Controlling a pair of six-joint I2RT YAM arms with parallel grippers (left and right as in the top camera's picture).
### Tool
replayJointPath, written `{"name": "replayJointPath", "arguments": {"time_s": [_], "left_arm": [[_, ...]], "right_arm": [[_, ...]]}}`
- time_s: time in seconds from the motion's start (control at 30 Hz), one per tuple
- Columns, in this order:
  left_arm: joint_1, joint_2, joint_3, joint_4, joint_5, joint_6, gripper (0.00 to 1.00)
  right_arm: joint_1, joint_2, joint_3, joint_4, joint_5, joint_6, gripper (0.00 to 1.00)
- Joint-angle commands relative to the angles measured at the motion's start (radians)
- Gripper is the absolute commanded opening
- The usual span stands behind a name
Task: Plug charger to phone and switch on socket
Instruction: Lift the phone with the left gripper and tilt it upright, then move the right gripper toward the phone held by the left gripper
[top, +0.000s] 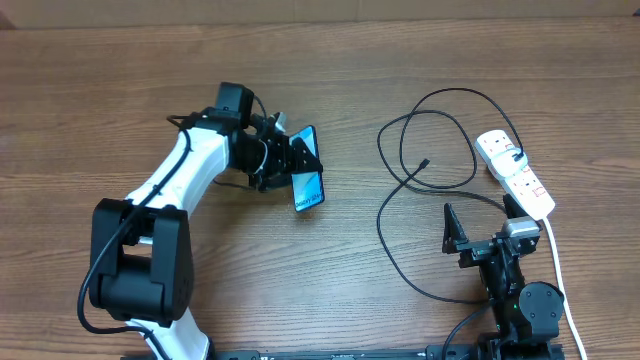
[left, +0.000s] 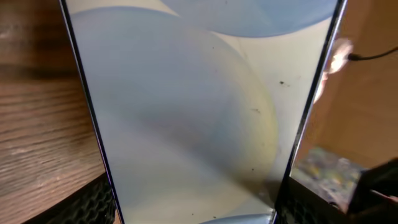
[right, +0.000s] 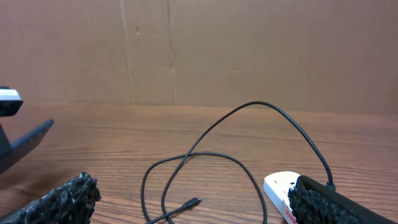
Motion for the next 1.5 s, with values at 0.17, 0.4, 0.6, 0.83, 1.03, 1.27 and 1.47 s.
{"name": "replayJointPath", "arguments": {"time_s": [0.17,0.4,0.6,0.83,1.03,1.27,1.47], "left_arm": [[0.058,0.007,0.027,0.063,0.185,-0.066,0.69],[0.114,0.007,0.027,0.122,0.316,-0.084,0.69],[0.14,0.007,0.027,0.159,0.345,-0.11,0.69],[0.156,0.007,0.027,0.189,0.348,-0.136,0.69],[0.156,0.007,0.027,0.199,0.348,-0.137,0.69],[0.157,0.007,0.027,0.199,0.348,-0.154,0.69],[0.157,0.007,0.027,0.206,0.348,-0.155,0.69]], "right_arm": [[0.006,-0.004,-0.01,0.003,0.006,-0.002,1.0],[0.006,-0.005,-0.01,0.02,-0.031,-0.001,1.0],[0.006,-0.005,-0.01,0.044,-0.505,-0.001,1.0],[0.006,-0.005,-0.01,0.113,-1.116,-0.001,1.0],[0.005,-0.005,-0.01,0.175,-0.895,-0.005,1.0],[0.005,0.002,-0.01,0.206,-0.635,0.128,1.0],[0.005,0.119,0.057,0.198,-0.615,0.162,1.0]]}}
